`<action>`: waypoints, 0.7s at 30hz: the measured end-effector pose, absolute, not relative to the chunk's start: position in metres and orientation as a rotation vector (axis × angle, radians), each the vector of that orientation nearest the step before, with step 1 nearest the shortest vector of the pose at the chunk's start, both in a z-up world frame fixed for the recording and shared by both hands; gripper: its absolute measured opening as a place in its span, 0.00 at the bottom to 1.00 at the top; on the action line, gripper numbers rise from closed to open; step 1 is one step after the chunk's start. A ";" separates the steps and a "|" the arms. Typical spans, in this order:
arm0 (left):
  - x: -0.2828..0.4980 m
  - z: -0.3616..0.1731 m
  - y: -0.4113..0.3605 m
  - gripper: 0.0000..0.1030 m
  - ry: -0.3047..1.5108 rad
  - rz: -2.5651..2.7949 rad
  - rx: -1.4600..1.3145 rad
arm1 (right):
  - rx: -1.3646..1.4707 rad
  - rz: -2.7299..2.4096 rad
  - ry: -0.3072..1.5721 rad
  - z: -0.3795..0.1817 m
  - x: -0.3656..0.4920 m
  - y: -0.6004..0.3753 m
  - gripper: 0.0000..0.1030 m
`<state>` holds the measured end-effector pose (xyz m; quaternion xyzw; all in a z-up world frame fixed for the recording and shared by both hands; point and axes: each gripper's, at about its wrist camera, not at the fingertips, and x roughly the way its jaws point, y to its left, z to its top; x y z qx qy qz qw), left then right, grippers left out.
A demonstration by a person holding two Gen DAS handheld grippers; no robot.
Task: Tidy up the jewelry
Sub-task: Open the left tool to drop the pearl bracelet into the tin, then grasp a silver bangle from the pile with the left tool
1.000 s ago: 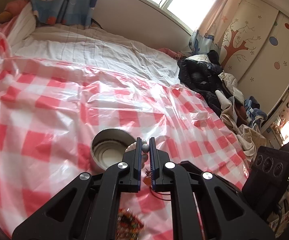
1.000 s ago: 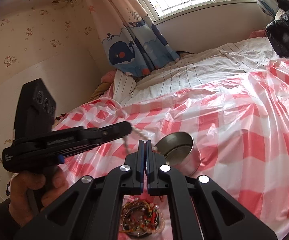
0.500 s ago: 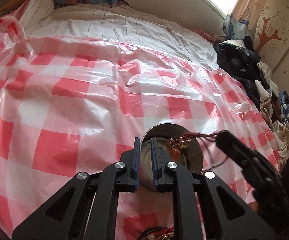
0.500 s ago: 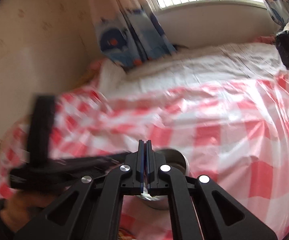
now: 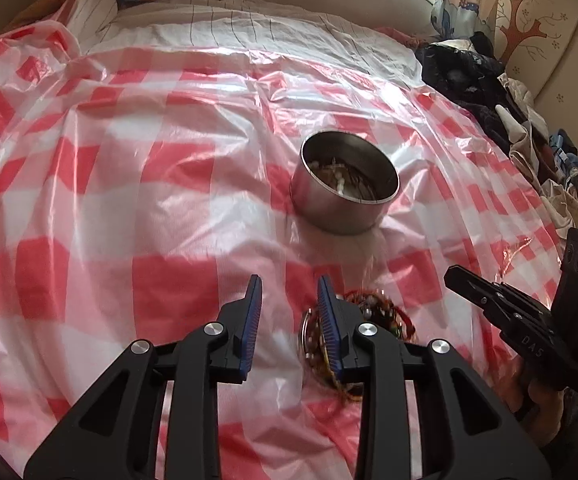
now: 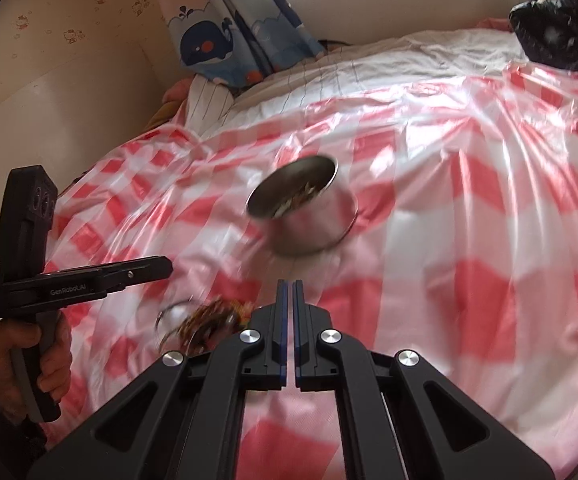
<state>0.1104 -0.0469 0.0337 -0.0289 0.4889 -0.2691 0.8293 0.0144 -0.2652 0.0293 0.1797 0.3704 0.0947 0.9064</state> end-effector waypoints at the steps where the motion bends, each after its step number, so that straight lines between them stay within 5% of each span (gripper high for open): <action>1: 0.107 0.030 -0.046 0.27 1.051 -0.577 -0.072 | 0.371 0.211 0.773 0.027 0.012 -0.261 0.11; 2: 0.104 0.026 -0.044 0.27 1.066 -0.584 -0.085 | 0.367 0.219 0.774 0.027 0.011 -0.257 0.21; 3: 0.101 0.024 -0.043 0.28 1.078 -0.587 -0.094 | 0.355 0.219 0.761 0.028 0.010 -0.253 0.44; 4: 0.098 0.022 -0.043 0.29 1.081 -0.592 -0.096 | 0.343 0.222 0.742 0.031 0.009 -0.250 0.52; 9: 0.092 0.013 -0.047 0.31 1.106 -0.625 -0.113 | 0.240 0.239 0.740 0.035 0.021 -0.230 0.51; 15: 0.096 0.009 -0.048 0.31 1.126 -0.634 -0.145 | 0.093 0.291 0.790 0.023 0.047 -0.204 0.45; 17: 0.098 0.008 -0.048 0.31 1.132 -0.629 -0.146 | 0.057 0.326 0.825 0.016 0.057 -0.197 0.36; 19: 0.098 0.007 -0.051 0.29 1.133 -0.629 -0.133 | 0.015 0.345 0.857 0.010 0.064 -0.190 0.10; 21: 0.097 0.008 -0.054 0.13 1.130 -0.635 -0.106 | -0.004 0.341 0.846 0.012 0.062 -0.188 0.03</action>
